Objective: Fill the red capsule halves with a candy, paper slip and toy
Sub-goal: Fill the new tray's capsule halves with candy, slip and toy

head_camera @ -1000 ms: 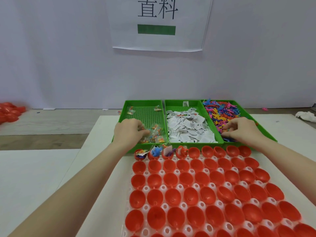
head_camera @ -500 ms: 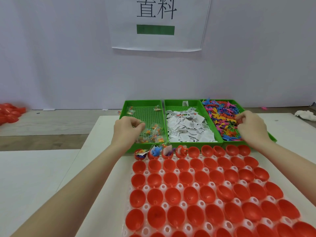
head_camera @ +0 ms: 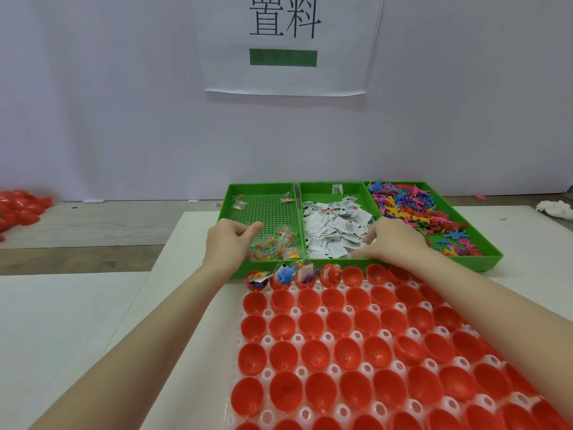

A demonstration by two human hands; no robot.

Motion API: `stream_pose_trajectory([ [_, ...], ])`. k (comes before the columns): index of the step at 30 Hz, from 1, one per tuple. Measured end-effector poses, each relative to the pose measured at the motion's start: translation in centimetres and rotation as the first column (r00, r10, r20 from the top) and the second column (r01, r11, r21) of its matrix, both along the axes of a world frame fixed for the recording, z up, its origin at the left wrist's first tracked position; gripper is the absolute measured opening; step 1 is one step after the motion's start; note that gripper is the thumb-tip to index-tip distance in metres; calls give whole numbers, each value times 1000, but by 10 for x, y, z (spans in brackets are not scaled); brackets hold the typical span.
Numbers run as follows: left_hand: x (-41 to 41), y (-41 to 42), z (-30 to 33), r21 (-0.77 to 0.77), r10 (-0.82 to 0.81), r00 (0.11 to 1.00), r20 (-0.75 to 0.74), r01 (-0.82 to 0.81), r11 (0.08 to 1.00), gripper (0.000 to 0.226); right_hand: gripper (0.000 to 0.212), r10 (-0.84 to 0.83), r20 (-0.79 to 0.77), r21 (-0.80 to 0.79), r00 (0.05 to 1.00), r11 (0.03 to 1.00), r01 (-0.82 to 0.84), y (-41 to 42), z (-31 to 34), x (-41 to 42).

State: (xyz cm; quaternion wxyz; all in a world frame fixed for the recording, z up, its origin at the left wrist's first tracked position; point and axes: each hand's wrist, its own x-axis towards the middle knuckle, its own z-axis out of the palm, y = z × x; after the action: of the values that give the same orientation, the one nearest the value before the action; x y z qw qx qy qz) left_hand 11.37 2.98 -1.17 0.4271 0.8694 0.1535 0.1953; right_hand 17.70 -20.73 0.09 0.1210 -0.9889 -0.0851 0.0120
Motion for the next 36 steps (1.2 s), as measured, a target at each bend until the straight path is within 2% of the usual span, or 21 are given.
stream_pose_trajectory([
  [3,-3,1,3,-27,39,999,17,-39,999,51,28,13,110,48,994,999,-18,-1,1,-3],
  [6,-8,-4,7,-59,35,996,77,-31,998,47,32,-26,195,131,980,991,0,-4,4,-4],
  [8,-15,-12,11,-122,18,993,118,-3,992,33,30,-30,204,243,979,970,-21,-7,7,-4],
  [10,-21,-22,16,-208,-18,990,139,47,977,19,24,-17,185,424,983,903,-64,-10,10,-6],
  [12,-24,-33,22,-322,-83,989,122,119,939,14,20,-33,137,620,990,782,-60,-8,18,-13],
  [15,-31,-51,33,-498,-231,969,83,241,833,11,20,61,16,821,998,569,-48,0,37,-35],
  [18,-45,-70,44,-722,-327,933,148,328,610,20,20,230,-9,870,973,482,-106,7,54,-64],
  [21,-59,-88,51,-800,-417,879,233,417,431,19,18,323,68,900,944,388,-198,9,60,-84],
  [24,-67,-97,55,-860,-451,856,254,413,299,18,31,280,164,860,946,429,-276,7,59,-92],
  [26,-71,-98,57,-873,-470,843,261,414,257,22,21,231,233,823,945,471,-318,5,58,-93],
  [27,-72,-98,57,-868,-478,839,258,419,266,23,17,213,276,792,937,501,-348,5,57,-93],
  [30,-75,-97,59,-864,-469,856,217,393,316,16,27,162,381,710,910,579,-400,5,55,-97],
  [33,-76,-95,61,-850,-447,881,155,349,394,11,45,124,402,697,907,601,-391,4,58,-104],
  [36,-78,-94,61,-828,-409,901,147,338,447,10,52,192,379,684,905,601,-414,0,63,-114],
])
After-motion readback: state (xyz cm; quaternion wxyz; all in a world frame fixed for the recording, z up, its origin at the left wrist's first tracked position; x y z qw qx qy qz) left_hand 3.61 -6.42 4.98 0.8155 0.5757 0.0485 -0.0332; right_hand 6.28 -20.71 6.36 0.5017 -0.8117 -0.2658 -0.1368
